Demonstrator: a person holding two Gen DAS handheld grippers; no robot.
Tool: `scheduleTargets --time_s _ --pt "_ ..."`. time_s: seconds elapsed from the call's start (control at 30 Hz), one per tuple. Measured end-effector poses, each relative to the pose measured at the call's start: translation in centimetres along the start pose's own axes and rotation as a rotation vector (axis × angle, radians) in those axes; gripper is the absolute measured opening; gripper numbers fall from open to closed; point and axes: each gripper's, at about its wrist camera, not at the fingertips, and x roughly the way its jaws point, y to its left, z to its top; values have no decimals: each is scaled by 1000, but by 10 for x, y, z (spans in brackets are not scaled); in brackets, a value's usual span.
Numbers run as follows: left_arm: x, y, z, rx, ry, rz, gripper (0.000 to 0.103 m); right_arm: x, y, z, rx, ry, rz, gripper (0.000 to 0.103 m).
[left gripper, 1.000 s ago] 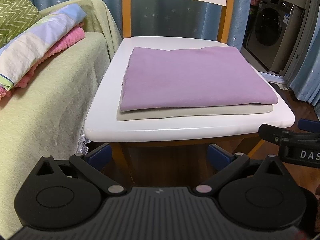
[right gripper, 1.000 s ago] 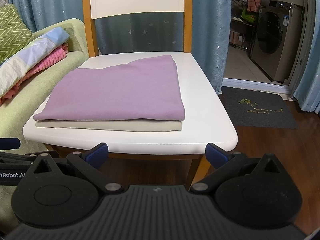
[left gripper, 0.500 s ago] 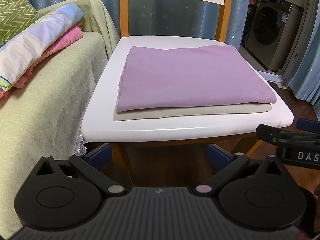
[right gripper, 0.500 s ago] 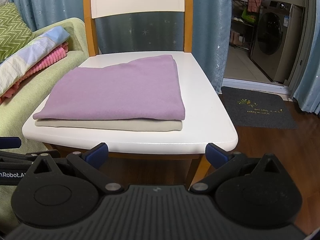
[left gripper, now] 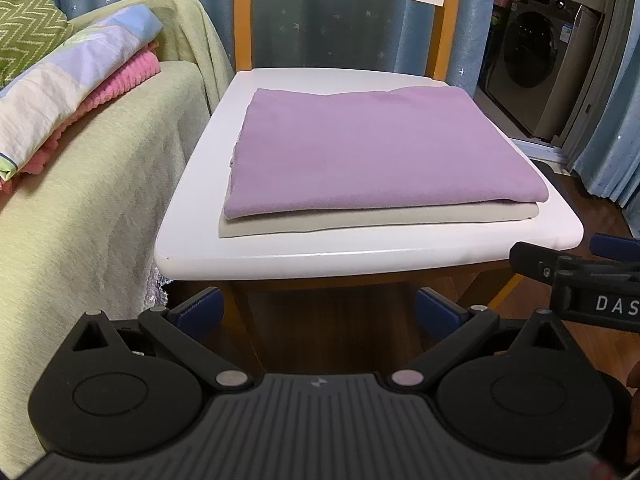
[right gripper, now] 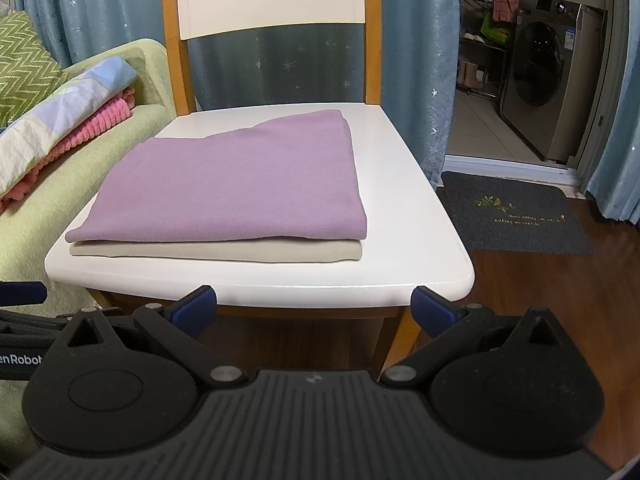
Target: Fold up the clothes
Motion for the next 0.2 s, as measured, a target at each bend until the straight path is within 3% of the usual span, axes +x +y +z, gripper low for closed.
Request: scheduleTargets --time_s 0.2 --pt "-1 0 0 -5 -17 -9 102 -1 0 0 2 0 -1 102"
